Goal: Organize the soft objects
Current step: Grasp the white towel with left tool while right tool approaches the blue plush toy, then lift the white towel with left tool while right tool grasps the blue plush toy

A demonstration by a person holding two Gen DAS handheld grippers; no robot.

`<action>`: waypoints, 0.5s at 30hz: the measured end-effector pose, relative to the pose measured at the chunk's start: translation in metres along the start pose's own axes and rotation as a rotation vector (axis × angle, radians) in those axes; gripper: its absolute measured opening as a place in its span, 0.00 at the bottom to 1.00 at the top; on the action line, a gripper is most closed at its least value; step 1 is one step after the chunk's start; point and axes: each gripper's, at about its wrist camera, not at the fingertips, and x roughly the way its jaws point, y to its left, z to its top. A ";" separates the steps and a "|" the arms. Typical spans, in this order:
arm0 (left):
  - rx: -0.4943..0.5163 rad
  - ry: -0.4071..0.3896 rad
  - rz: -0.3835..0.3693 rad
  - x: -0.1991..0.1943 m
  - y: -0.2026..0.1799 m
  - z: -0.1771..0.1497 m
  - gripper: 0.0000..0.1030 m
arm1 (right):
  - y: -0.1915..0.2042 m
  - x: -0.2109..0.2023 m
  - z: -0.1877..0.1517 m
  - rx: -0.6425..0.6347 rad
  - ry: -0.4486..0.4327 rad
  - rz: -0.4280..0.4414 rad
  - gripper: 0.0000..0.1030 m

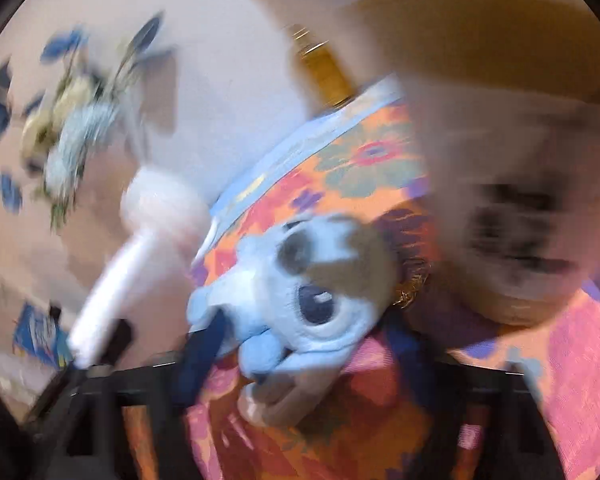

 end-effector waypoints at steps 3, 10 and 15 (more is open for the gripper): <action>-0.039 0.011 0.053 -0.021 0.019 -0.025 0.07 | 0.018 -0.007 -0.011 -0.091 0.000 0.011 0.39; -0.231 0.012 0.144 -0.059 0.071 -0.075 0.08 | 0.059 -0.034 -0.068 -0.183 0.076 0.113 0.35; -0.288 0.005 0.188 -0.081 0.090 -0.098 0.08 | 0.060 -0.066 -0.091 -0.158 0.081 0.137 0.34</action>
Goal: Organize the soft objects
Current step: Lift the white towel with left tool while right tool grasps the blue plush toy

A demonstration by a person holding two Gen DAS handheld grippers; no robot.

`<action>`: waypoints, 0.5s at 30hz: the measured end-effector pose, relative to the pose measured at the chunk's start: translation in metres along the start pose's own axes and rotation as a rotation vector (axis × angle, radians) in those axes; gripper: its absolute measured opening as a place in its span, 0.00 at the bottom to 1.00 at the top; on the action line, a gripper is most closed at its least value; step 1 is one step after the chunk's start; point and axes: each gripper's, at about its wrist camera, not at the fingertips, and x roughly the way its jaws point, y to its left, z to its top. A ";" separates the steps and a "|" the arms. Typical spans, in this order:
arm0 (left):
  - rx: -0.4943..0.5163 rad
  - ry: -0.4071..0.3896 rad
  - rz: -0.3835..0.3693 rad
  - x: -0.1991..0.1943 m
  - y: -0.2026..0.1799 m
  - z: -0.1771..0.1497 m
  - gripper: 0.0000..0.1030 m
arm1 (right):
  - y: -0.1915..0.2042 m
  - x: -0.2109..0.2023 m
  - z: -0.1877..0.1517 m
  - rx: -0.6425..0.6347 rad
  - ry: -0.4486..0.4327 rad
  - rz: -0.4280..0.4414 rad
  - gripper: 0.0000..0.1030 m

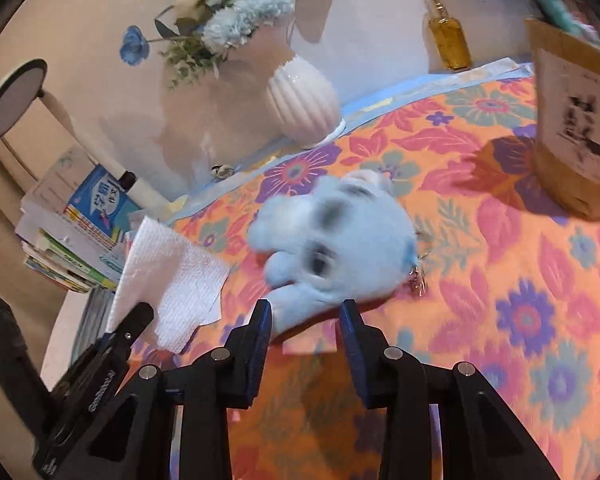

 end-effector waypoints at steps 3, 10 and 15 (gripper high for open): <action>-0.032 0.006 0.008 0.000 0.009 -0.008 0.08 | 0.004 -0.007 -0.017 0.025 0.048 0.051 0.34; 0.006 -0.016 0.005 -0.004 0.003 -0.018 0.08 | 0.002 -0.027 -0.018 -0.152 -0.013 -0.051 1.00; 0.009 0.002 0.019 0.001 0.003 -0.018 0.08 | -0.009 0.010 0.034 -0.261 0.039 -0.109 1.00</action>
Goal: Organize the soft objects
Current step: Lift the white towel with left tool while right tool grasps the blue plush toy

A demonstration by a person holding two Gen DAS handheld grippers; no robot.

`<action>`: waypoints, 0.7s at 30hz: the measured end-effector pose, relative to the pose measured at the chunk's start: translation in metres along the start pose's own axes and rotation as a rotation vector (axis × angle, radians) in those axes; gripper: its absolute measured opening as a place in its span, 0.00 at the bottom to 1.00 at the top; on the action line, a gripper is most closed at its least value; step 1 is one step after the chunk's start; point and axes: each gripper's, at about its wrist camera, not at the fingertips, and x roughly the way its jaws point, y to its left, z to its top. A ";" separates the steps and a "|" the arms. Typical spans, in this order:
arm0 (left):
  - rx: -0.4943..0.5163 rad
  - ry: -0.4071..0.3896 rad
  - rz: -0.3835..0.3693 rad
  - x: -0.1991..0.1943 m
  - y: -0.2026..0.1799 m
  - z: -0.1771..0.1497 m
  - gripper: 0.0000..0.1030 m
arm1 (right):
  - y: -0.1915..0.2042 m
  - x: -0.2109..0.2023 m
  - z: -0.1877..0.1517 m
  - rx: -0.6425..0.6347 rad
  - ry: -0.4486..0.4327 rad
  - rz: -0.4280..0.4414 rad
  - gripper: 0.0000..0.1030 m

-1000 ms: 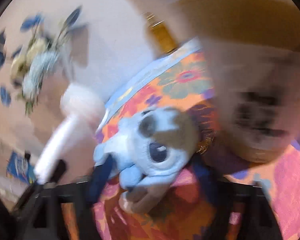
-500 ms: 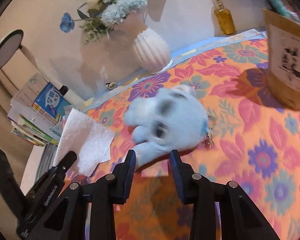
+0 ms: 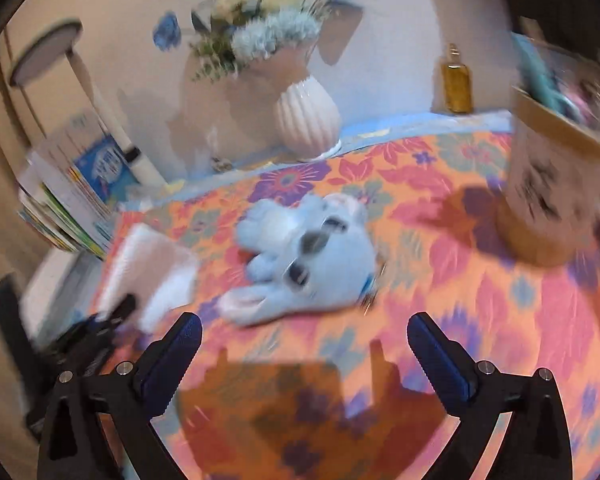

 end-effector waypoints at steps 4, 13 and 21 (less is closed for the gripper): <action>-0.035 0.040 -0.021 0.007 0.007 0.000 0.11 | -0.012 0.038 0.024 0.019 0.053 0.058 1.00; -0.014 0.127 -0.018 0.021 0.000 0.001 0.32 | 0.019 0.070 0.022 -0.115 0.097 0.014 1.00; -0.015 0.068 -0.120 0.019 -0.015 0.022 0.08 | 0.008 0.057 0.019 -0.076 0.050 0.029 0.64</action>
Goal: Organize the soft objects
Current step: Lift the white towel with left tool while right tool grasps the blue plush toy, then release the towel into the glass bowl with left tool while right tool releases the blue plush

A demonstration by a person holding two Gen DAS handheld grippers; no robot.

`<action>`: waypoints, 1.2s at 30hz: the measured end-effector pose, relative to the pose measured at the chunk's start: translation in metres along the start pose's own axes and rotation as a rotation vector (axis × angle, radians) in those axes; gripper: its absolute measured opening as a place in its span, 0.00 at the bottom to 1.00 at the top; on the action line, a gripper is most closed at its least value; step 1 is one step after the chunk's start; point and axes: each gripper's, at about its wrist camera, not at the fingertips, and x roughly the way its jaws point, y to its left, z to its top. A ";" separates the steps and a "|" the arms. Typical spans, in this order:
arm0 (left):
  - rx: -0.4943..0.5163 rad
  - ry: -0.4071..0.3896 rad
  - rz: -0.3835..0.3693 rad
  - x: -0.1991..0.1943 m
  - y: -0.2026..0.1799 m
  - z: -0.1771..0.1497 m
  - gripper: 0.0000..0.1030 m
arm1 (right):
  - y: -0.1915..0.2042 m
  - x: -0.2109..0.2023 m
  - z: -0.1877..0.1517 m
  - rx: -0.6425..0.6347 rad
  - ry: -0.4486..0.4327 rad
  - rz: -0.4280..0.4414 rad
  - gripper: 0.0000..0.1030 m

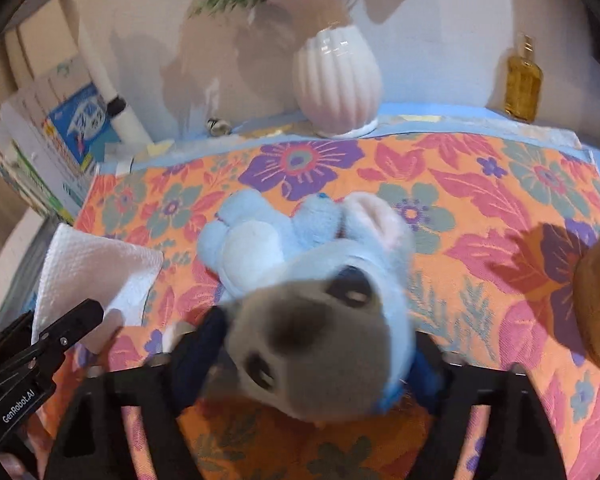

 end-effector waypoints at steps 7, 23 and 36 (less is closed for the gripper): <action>-0.018 -0.027 -0.115 -0.027 -0.021 0.000 0.08 | -0.012 -0.052 -0.026 0.045 -0.100 0.152 0.64; 0.096 -0.263 -0.493 -0.165 -0.135 0.048 0.08 | -0.087 -0.283 -0.042 0.183 -0.535 -0.024 0.65; 0.359 -0.229 -0.674 -0.142 -0.335 0.085 0.08 | -0.242 -0.365 -0.071 0.574 -0.635 -0.277 0.65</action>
